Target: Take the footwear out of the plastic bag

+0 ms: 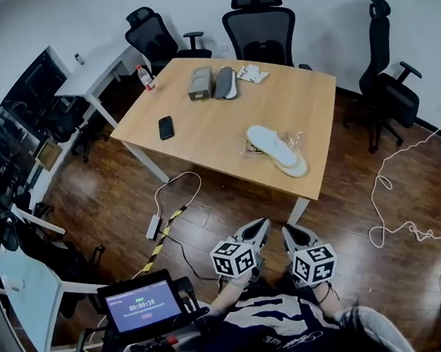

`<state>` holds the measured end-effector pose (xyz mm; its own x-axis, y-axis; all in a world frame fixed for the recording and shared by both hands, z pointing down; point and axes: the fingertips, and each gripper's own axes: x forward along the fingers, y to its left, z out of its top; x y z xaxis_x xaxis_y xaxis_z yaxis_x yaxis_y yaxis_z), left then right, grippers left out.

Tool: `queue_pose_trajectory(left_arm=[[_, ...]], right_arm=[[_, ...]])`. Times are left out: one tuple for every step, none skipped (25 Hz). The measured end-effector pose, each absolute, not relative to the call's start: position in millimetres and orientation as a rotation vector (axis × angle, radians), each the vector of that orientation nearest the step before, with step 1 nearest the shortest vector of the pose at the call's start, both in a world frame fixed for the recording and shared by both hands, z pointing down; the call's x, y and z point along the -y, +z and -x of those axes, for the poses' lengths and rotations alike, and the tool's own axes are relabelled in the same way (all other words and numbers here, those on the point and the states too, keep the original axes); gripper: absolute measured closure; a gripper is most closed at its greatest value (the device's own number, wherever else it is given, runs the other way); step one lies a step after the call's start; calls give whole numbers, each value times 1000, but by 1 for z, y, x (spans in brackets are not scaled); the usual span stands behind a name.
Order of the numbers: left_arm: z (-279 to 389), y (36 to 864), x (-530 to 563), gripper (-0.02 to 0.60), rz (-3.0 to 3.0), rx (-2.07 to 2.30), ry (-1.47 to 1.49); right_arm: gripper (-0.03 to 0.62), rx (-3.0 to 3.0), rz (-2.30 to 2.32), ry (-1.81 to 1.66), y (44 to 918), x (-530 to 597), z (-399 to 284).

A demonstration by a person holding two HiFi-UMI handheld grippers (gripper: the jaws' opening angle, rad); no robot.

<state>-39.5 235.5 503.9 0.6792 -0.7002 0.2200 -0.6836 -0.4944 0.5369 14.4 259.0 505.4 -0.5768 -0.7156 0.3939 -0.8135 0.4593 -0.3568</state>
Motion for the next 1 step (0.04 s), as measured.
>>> queue_pose_trajectory(left_arm=[[40, 504, -233, 578, -2289, 1062, -35]], right_arm=[[585, 2520, -1336, 773, 505, -257, -14]])
